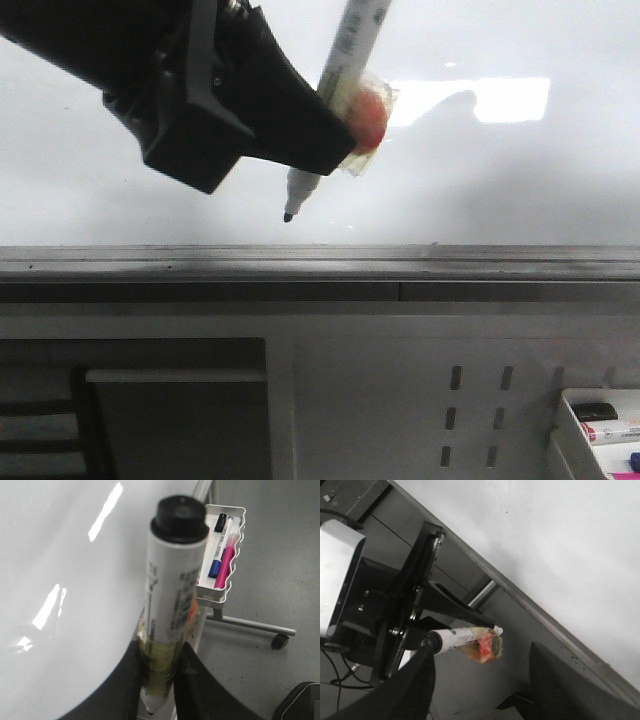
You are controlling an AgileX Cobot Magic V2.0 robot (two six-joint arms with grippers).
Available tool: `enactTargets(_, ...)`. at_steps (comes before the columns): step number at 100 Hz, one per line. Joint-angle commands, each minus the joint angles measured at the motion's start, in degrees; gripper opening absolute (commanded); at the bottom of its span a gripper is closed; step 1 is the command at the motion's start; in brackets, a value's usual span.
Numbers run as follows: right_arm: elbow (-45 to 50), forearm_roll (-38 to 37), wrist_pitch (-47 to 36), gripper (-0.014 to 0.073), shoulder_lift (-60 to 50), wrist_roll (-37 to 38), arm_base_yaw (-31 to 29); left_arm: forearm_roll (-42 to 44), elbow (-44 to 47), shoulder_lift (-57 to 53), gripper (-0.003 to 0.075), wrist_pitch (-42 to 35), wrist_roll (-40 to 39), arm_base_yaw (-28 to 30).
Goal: Write number 4 on whiteboard
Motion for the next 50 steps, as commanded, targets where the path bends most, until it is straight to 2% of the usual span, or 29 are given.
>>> enactTargets(1,-1.92,2.5,1.7,0.0374,-0.95,0.41,0.72,-0.14,-2.07,-0.45,-0.002,-1.81,-0.69,-0.08)
enactTargets(21,-1.92,-5.37,-2.15,0.0374,-0.94,3.33,6.48,0.4,-4.05,3.11,-0.0021,-1.55,-0.92,-1.11)
enactTargets(35,-1.92,-6.25,-4.3,0.0374,-0.94,4.17,9.74,0.4,-6.02,5.08,-0.0021,-1.11,-0.92,-1.59)
enactTargets(50,-1.92,-7.8,-6.03,0.0374,-0.59,5.42,10.68,0.65,-6.7,6.13,-0.0021,-0.45,-0.92,-1.59)
